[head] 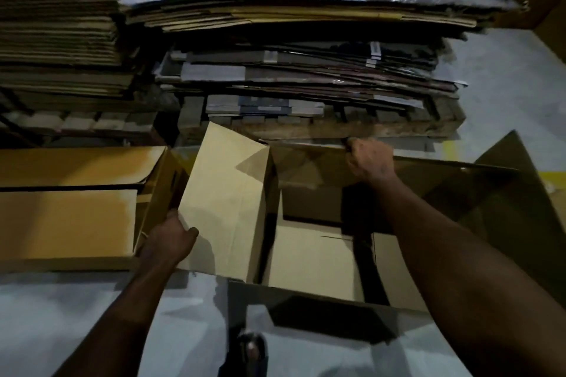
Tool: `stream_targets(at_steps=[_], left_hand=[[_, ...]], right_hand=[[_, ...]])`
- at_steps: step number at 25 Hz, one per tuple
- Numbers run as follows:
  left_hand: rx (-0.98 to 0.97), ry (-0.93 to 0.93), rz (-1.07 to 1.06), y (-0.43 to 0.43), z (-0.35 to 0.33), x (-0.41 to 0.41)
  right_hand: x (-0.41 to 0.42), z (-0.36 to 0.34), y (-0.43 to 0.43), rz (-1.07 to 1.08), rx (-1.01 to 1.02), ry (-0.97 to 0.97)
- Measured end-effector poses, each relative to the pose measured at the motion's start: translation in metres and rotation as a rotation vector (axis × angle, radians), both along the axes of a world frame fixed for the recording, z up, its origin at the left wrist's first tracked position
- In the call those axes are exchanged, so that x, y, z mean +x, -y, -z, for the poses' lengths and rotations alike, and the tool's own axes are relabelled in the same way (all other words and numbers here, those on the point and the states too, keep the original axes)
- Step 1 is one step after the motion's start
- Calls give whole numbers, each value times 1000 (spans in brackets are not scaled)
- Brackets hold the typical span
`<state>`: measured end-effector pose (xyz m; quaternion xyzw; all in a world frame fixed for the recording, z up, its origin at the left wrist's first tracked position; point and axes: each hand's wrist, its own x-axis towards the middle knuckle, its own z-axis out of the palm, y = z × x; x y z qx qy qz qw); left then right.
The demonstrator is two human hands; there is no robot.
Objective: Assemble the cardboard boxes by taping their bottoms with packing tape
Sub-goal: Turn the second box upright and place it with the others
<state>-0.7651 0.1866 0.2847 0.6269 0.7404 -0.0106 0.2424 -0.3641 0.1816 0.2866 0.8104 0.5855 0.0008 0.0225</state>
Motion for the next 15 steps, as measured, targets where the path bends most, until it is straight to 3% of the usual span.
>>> stream_targets(at_steps=[4,9,15], left_hand=[[204,145,159,6,-29,30],[231,186,450,21,-39,86],[220,257,497,22,-23,107]], right_hand=[[-5,4,-9,183,211,7],[2,-7,-35,258,318,26],[24,-8,-74,227,402,-44]])
